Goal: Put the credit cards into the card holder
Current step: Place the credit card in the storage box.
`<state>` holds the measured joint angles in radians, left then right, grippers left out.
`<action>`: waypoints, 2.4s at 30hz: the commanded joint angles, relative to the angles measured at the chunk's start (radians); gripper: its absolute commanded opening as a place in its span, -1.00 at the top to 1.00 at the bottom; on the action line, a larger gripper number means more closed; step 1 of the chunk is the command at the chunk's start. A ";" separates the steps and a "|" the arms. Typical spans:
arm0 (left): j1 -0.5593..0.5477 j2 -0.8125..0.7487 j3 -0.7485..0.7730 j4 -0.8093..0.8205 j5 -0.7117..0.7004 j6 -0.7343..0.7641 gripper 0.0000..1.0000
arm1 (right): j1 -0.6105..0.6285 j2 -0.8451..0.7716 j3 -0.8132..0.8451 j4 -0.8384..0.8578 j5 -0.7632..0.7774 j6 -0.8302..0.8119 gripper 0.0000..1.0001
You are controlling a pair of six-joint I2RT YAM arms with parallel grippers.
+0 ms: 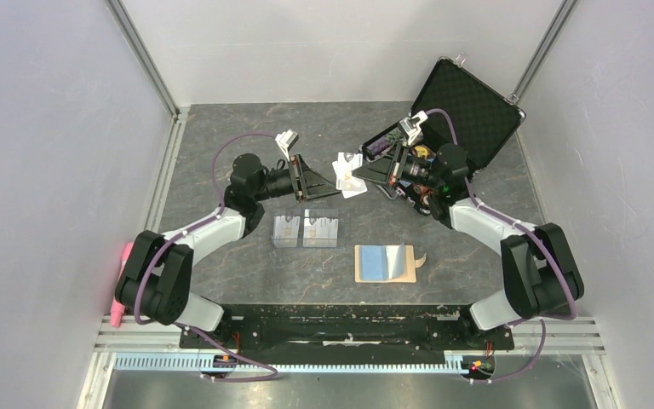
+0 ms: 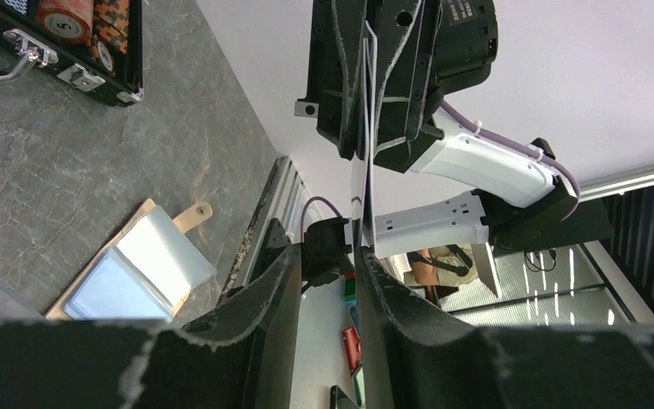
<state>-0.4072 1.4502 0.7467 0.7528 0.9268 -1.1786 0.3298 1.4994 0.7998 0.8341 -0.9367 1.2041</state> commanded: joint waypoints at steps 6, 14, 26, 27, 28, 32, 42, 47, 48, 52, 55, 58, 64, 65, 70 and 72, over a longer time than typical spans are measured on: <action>-0.021 -0.097 -0.001 0.055 -0.058 -0.001 0.24 | 0.041 -0.061 -0.049 -0.042 0.033 -0.015 1.00; -0.047 -0.150 -0.036 0.029 -0.043 0.032 0.16 | 0.041 -0.066 -0.069 0.030 0.053 0.038 1.00; -0.062 -0.208 -0.074 0.032 -0.046 0.028 0.19 | 0.041 -0.085 -0.086 0.033 0.079 0.037 1.00; -0.063 -0.213 -0.080 0.033 -0.048 0.028 0.20 | 0.041 -0.086 -0.088 0.034 0.083 0.038 1.00; -0.065 -0.220 -0.085 0.033 -0.053 0.027 0.20 | 0.041 -0.091 -0.090 0.035 0.087 0.037 1.00; -0.074 -0.234 -0.085 0.032 -0.057 0.021 0.17 | 0.041 -0.113 -0.110 0.051 0.115 0.039 1.00; -0.093 -0.209 -0.041 -0.095 -0.105 0.109 0.11 | 0.041 -0.138 -0.135 0.105 0.139 0.085 1.00; -0.115 -0.233 -0.030 -0.248 -0.149 0.203 0.11 | 0.041 -0.155 -0.139 0.104 0.155 0.088 1.00; -0.117 -0.234 -0.032 -0.261 -0.150 0.210 0.10 | 0.041 -0.158 -0.140 0.103 0.159 0.089 1.00; -0.121 -0.233 -0.045 -0.265 -0.173 0.211 0.08 | 0.041 -0.158 -0.141 0.109 0.159 0.091 1.00; -0.122 -0.216 -0.044 -0.237 -0.177 0.200 0.07 | 0.041 -0.160 -0.147 0.117 0.159 0.095 1.00; -0.125 -0.195 -0.033 -0.219 -0.181 0.191 0.07 | 0.041 -0.164 -0.152 0.118 0.159 0.097 1.00; -0.128 -0.168 -0.041 -0.224 -0.190 0.195 0.11 | 0.042 -0.168 -0.161 0.128 0.159 0.103 1.00; -0.128 -0.168 -0.045 -0.233 -0.194 0.198 0.11 | 0.042 -0.168 -0.162 0.129 0.159 0.102 1.00; -0.128 -0.170 -0.068 -0.238 -0.214 0.204 0.12 | 0.042 -0.168 -0.168 0.132 0.157 0.103 1.00; -0.128 -0.164 -0.069 -0.239 -0.216 0.205 0.12 | 0.041 -0.167 -0.170 0.134 0.156 0.104 1.00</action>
<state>-0.5308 1.2713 0.6811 0.5190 0.7563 -1.0294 0.3664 1.3731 0.6304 0.8829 -0.7677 1.2869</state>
